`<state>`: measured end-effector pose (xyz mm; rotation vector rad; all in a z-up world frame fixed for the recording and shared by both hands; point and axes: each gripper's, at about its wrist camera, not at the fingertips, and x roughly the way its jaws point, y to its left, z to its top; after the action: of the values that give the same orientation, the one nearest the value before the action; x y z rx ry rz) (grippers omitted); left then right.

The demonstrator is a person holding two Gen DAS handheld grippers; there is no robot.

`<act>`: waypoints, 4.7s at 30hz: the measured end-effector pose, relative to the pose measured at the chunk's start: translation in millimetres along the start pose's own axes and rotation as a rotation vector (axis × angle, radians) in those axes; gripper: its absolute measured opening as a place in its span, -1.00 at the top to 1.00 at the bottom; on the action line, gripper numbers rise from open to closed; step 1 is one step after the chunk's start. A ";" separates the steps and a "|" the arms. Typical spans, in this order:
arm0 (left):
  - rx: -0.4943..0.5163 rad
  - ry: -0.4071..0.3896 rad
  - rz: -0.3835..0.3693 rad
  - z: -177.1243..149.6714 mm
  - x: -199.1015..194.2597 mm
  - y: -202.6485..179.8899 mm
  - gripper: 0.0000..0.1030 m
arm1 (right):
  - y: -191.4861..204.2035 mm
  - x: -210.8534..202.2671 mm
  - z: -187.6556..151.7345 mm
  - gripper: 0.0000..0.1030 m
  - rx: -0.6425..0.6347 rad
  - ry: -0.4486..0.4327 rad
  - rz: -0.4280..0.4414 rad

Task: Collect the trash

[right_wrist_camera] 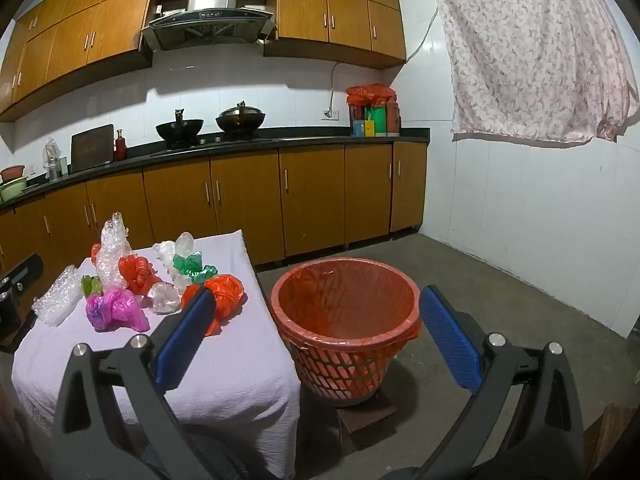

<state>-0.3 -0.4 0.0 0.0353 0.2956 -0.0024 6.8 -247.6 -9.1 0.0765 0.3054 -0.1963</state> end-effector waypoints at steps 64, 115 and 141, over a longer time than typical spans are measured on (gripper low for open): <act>-0.009 0.013 -0.003 0.1 0.5 0.4 -0.96 | -1.1 2.8 -3.0 -0.92 0.006 0.006 0.002; -0.090 0.165 0.082 -22.7 29.0 38.7 -0.96 | 21.7 63.5 -16.8 -0.92 0.019 0.153 0.091; -0.151 0.474 0.402 -50.9 204.9 231.6 -0.96 | 168.3 246.6 -20.7 -0.92 -0.011 0.394 0.155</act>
<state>182.7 233.4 -100.4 -0.0560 0.7578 0.4322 265.6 -125.3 -96.6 0.1277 0.6907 -0.0236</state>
